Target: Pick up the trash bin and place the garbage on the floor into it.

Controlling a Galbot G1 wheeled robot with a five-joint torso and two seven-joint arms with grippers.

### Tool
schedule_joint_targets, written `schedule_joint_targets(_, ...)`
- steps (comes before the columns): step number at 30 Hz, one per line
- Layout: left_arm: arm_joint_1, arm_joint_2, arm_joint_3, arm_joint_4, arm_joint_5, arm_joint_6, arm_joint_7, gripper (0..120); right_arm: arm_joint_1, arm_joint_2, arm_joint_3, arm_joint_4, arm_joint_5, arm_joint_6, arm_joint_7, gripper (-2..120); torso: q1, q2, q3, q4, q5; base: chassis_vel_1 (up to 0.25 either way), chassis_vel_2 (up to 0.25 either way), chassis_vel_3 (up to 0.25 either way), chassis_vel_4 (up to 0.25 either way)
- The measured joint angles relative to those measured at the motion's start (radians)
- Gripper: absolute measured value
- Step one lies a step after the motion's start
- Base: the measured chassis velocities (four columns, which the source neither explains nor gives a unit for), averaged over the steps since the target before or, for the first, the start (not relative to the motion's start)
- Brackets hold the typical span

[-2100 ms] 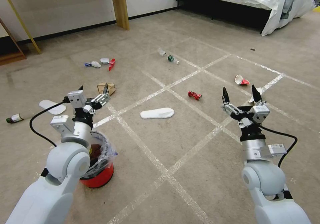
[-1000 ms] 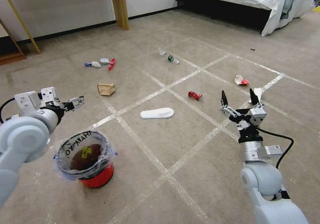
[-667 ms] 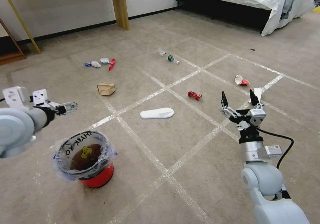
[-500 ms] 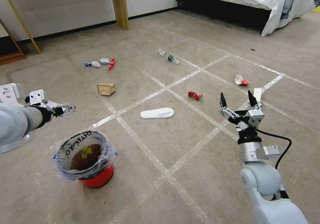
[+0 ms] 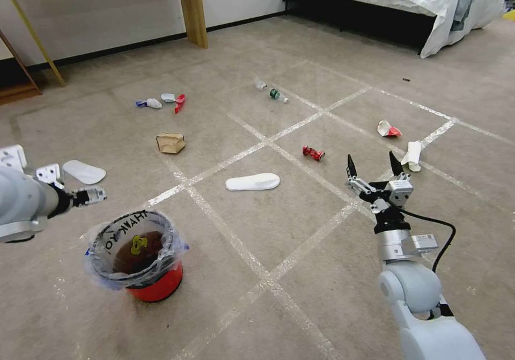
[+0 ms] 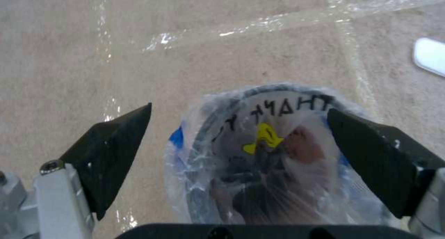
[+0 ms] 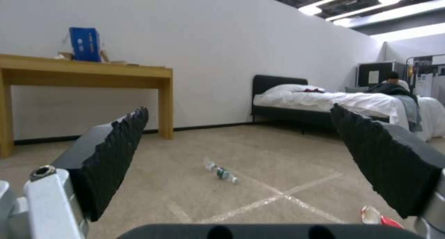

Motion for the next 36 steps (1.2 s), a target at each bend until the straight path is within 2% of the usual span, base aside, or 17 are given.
schedule_joint_targets(7, 0.023, -0.037, 0.024, 0.031, 0.034, 0.001, 0.018, 100, -0.002, 0.002, -0.002, -0.003, -0.001, 0.001, 0.001, 100, 0.000, 0.000, 0.000, 0.0000, 0.0002, 0.000, 0.000, 0.000, 0.000)
schedule_joint_targets(19, 0.034, -0.053, 0.043, 0.057, 0.046, 0.004, 0.017, 100, -0.003, 0.005, -0.005, -0.010, -0.002, 0.005, 0.002, 100, 0.000, 0.000, 0.000, -0.0001, 0.0003, 0.000, 0.000, 0.000, 0.000)
schedule_joint_targets(29, 0.037, -0.090, 0.062, 0.103, 0.061, 0.007, 0.006, 100, -0.008, 0.009, -0.012, -0.020, -0.008, 0.014, 0.002, 100, 0.000, 0.000, 0.000, -0.0001, 0.0003, 0.000, 0.000, 0.000, 0.000)
schedule_joint_targets(36, 0.015, -0.139, 0.118, 0.174, 0.102, 0.006, 0.019, 100, 0.000, 0.009, -0.018, -0.028, -0.008, 0.015, 0.002, 100, 0.000, 0.000, 0.000, -0.0001, 0.0004, 0.000, 0.000, 0.000, 0.000)
